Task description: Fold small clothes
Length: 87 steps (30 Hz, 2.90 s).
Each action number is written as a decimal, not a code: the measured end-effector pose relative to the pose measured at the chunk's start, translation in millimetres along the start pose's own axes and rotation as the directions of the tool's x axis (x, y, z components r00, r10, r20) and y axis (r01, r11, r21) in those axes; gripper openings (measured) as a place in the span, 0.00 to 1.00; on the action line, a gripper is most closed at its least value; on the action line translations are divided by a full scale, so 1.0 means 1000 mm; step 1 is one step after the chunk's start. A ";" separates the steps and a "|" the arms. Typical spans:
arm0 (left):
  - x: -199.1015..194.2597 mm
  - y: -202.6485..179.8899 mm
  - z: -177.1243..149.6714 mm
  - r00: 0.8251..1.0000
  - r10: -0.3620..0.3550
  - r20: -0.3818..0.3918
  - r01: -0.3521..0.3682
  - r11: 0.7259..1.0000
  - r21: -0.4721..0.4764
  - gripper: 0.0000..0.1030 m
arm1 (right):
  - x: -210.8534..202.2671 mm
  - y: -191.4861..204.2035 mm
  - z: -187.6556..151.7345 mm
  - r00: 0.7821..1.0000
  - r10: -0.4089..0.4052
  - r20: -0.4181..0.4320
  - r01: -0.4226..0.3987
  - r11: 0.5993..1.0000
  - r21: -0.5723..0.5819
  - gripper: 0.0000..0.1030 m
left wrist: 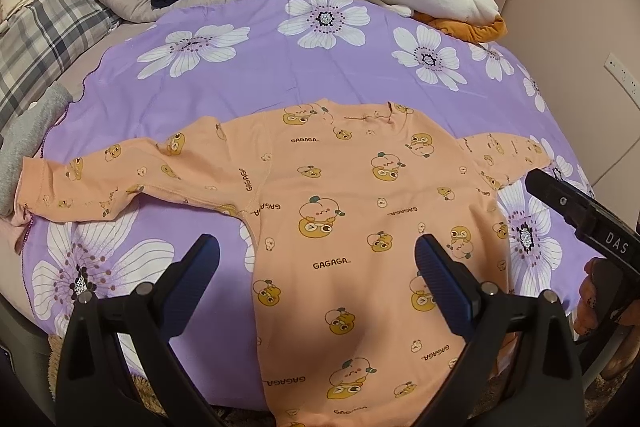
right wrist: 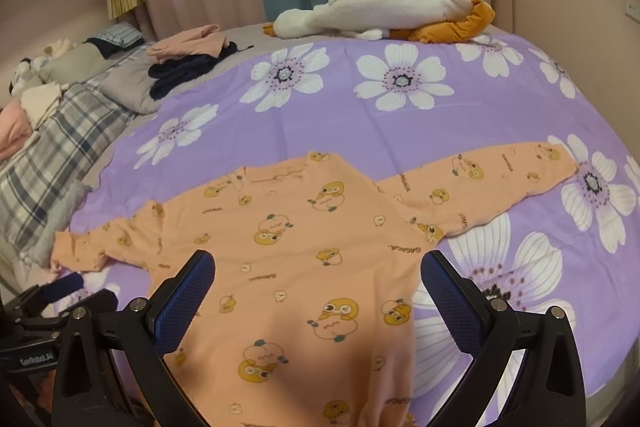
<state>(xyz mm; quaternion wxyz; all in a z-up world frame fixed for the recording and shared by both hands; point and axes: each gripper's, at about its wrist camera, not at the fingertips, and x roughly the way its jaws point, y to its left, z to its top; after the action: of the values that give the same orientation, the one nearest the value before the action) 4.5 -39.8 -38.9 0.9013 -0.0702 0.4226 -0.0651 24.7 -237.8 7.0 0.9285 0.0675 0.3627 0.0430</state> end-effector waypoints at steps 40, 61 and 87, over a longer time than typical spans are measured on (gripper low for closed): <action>0.076 -0.024 0.081 0.996 -0.068 -0.058 0.068 0.998 0.002 0.86 | 0.047 -0.276 0.038 0.957 -0.263 -0.120 0.288 0.833 0.472 0.97; 0.175 -0.070 0.128 0.967 -0.191 -0.167 0.189 0.981 -0.029 0.76 | 0.090 -0.390 0.064 0.975 -0.211 0.072 0.098 0.698 0.710 0.10; 0.275 -0.117 0.132 0.981 -0.017 -0.194 0.037 0.994 0.102 0.81 | 0.060 -0.434 0.011 0.965 -0.260 -0.017 0.177 0.604 0.777 0.18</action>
<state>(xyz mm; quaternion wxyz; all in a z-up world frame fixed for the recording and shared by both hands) 273.5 -193.8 -141.2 0.8576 -0.0216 0.5028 -0.1061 89.3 -659.7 -93.1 0.8243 0.4155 0.3056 -0.2336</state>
